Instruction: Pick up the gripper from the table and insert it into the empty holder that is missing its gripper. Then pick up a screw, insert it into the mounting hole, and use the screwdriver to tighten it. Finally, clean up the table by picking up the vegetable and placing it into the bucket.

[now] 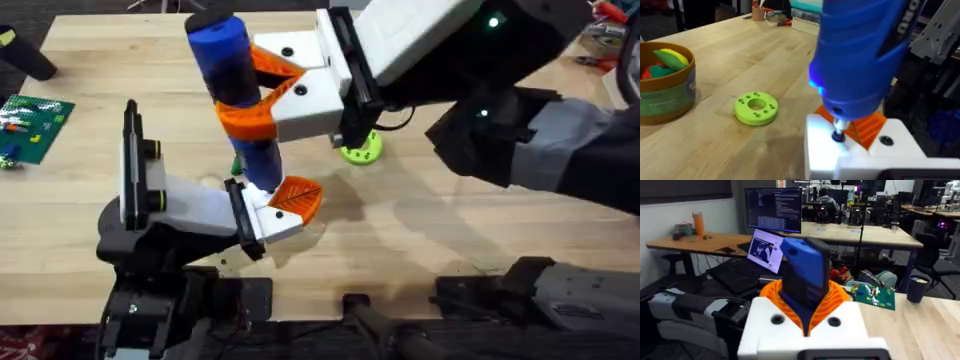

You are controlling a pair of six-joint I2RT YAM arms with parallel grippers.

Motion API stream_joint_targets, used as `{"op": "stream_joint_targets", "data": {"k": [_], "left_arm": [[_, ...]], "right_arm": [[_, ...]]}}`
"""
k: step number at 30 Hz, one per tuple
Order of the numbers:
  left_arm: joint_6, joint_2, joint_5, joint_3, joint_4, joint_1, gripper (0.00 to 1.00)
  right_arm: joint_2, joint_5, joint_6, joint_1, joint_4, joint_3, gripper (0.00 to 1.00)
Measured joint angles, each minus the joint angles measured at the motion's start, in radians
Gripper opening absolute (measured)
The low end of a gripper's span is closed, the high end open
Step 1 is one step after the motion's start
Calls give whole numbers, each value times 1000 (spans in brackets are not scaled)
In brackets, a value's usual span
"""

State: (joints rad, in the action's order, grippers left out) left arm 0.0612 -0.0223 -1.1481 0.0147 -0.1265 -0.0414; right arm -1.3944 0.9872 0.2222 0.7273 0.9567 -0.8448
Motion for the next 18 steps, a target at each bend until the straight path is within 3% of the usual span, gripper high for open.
{"op": "stream_joint_targets", "data": {"k": [18], "left_arm": [[0, 0, 0, 0, 0, 0, 14]], "right_arm": [[0, 0, -6, 0, -4, 0, 36]]}}
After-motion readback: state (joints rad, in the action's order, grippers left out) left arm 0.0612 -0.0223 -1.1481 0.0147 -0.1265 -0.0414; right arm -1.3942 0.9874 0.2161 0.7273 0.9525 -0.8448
